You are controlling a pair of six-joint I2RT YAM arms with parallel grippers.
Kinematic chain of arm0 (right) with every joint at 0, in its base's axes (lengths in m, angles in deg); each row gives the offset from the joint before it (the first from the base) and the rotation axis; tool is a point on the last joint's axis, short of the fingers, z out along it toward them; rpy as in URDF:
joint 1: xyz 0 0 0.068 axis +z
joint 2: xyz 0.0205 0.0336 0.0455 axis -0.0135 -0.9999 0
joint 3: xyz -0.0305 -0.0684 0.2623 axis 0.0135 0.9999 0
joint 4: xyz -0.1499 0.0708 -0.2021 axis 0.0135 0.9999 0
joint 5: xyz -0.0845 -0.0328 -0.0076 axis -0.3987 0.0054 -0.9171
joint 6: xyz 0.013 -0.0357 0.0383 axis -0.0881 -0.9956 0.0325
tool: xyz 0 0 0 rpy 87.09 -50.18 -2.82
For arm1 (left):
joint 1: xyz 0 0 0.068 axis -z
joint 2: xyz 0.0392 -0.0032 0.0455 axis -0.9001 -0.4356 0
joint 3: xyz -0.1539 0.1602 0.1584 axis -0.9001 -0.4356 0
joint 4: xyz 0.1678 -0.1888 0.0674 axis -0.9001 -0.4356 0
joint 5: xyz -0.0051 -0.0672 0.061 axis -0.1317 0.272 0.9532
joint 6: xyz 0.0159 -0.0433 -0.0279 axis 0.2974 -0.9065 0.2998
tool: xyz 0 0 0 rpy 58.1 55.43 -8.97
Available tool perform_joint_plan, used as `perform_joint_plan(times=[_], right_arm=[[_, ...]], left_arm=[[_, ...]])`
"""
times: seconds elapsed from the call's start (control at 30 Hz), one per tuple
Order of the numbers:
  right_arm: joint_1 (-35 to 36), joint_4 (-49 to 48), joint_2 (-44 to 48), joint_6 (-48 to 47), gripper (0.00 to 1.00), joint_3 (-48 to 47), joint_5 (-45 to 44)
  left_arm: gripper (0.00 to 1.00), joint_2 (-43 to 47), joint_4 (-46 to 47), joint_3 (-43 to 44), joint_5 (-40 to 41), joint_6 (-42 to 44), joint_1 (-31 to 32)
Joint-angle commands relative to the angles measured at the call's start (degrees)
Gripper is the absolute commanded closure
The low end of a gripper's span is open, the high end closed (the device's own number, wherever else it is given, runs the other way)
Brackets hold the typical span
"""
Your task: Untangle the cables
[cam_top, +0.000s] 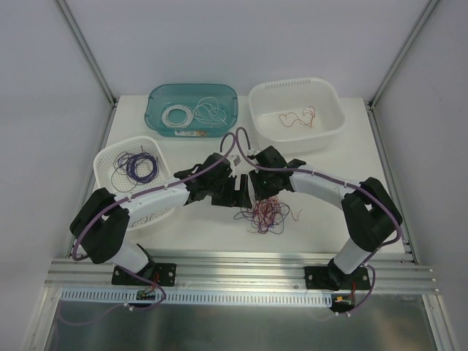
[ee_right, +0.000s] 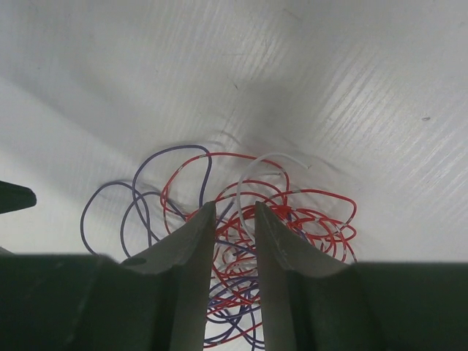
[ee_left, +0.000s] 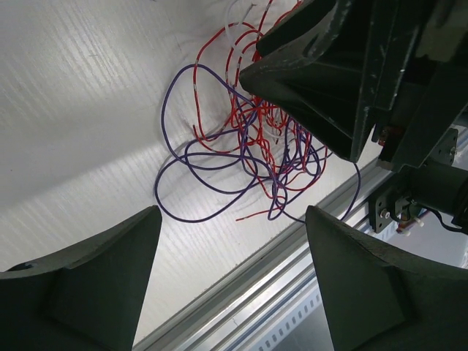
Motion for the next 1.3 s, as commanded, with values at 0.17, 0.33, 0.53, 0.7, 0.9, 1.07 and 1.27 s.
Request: perform_joint_plan(times=[0.17, 0.33, 0.53, 0.7, 0.9, 1.07, 1.27], right_arm=[[2.33, 2.36, -3.35, -2.87, 0.75, -3.6, -3.38], [2.42, 3.15, -3.44, -2.61, 0.88, -3.87, -6.36], [2.33, 5.78, 2.0, -0.51, 0.97, -5.97, -6.45], [1.72, 8.6, 6.93, 4.23, 0.99, -9.31, -7.33], [1.1, 10.27, 13.52, 8.2, 0.99, -12.65, -6.1], [0.58, 10.27, 17.83, 12.41, 0.99, -13.71, -4.96], [-0.74, 9.31, 24.51, 15.14, 0.99, -16.34, -1.99]], left_arm=[[0.18, 7.32, 2.84, -4.28, 2.02, 3.88, 0.6], [0.18, 9.18, 4.25, -6.39, 2.63, 3.97, 0.51], [0.17, 8.92, 4.86, -5.95, 2.46, 3.18, 0.51], [0.16, 9.53, 7.14, -5.42, 2.28, 3.36, 0.51], [0.16, 10.41, 15.12, -6.65, 1.41, 4.59, 0.6], [0.17, 9.45, 22.87, -8.85, 0.53, 5.47, 0.6], [0.18, 9.71, 32.97, -12.36, 0.61, 6.25, 0.51]])
